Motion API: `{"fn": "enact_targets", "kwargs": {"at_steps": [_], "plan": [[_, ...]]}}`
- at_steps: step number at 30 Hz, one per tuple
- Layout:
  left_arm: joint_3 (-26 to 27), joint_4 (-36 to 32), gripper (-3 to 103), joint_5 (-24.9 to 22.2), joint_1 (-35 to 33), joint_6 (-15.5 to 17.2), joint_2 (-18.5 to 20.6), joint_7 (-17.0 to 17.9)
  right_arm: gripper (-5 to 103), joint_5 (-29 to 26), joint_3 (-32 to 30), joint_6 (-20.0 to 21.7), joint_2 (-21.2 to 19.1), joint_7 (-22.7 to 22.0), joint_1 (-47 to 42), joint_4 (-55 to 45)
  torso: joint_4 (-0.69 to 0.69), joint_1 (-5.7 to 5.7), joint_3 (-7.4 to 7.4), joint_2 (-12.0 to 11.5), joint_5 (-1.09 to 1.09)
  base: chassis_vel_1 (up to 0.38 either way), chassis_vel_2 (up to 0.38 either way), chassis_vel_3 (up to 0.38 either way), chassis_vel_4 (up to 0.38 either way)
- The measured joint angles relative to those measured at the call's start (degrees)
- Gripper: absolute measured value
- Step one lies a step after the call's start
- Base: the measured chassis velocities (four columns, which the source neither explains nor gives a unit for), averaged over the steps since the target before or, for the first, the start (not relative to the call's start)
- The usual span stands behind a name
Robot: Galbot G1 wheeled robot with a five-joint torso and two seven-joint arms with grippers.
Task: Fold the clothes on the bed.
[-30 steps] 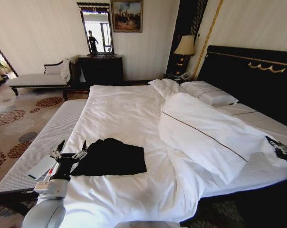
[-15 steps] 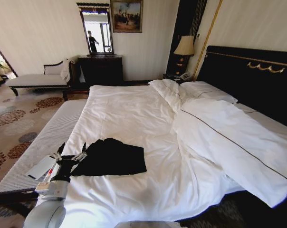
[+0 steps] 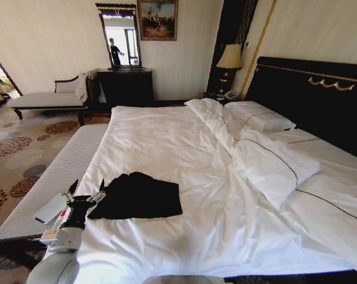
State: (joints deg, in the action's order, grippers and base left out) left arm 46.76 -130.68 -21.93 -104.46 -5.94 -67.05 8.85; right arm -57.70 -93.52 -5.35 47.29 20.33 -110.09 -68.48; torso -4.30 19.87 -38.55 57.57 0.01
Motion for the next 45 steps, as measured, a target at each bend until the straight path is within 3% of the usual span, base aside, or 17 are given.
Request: {"fn": "enact_targets", "kwargs": {"at_steps": [21,33,45], "plan": [[-1.12,0.72,100,1.09,0.32,0.11,-0.48,0.02,0,6.94,-2.72,-3.79,2.19,0.19,1.48,11.81,0.00,0.00,0.00,0.00,-0.02,0.000,0.000,0.000,0.000],[-1.50,-0.21,100,2.30,-1.00,0.04,-0.88,0.06,0,14.67,-2.29,-6.78,4.73,0.55,2.32,17.69,0.02,0.00,0.00,0.00,-0.01,0.000,0.000,0.000,0.000],[-1.09,-0.02,100,2.36,-1.50,-0.30,-1.47,0.03,0,20.64,2.43,-9.36,7.73,0.50,4.21,22.47,0.00,0.00,0.00,0.00,-0.02,0.000,0.000,0.000,0.000]]}}
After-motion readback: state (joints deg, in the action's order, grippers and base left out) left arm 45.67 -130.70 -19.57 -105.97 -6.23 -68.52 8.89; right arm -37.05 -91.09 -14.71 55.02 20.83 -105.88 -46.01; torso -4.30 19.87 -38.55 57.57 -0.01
